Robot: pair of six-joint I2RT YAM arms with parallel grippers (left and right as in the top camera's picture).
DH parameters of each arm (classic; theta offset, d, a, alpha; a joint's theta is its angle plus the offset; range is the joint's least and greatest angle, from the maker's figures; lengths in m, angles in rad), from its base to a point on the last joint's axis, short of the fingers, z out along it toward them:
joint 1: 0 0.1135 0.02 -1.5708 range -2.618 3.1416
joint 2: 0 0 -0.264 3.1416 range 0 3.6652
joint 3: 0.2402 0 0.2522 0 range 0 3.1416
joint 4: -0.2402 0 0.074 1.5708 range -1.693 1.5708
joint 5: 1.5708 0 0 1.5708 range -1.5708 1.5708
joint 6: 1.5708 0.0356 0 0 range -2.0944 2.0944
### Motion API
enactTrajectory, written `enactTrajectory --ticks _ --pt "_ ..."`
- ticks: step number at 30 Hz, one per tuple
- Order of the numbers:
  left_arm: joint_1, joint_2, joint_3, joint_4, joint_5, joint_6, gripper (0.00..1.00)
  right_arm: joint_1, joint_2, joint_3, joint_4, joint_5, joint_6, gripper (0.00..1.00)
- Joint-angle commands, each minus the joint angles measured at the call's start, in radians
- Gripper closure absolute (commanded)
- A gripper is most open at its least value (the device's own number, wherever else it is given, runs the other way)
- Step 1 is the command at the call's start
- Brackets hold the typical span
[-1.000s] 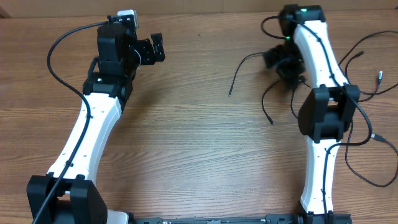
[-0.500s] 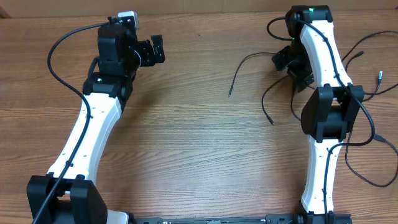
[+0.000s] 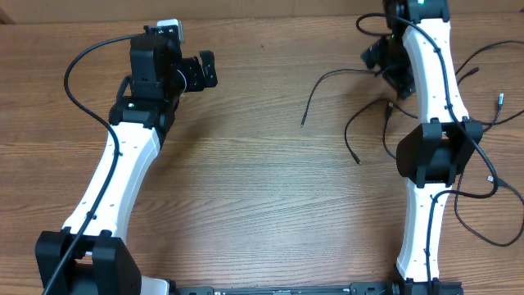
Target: Untangle cables
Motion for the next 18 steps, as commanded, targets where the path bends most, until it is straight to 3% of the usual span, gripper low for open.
enactTrajectory --ticks 1,7,13,15,18 --pt "0.002 -0.002 0.008 -0.003 -0.007 0.032 0.00 0.005 -0.021 0.115 0.021 0.011 -0.040 0.00" --pt "0.002 -0.002 0.008 -0.003 -0.007 0.035 0.00 0.006 -0.021 0.231 0.282 -0.247 -0.037 0.00" --pt "0.002 -0.002 0.008 -0.004 -0.006 0.034 0.00 0.003 -0.019 0.229 0.489 -0.184 -0.080 0.00" --pt "0.002 -0.002 0.008 -0.004 -0.006 0.035 0.00 -0.007 -0.021 0.229 0.422 -0.103 -0.116 0.00" --pt "0.002 -0.002 0.008 -0.004 -0.006 0.035 0.01 -0.066 -0.023 0.229 0.094 0.010 0.019 0.00"
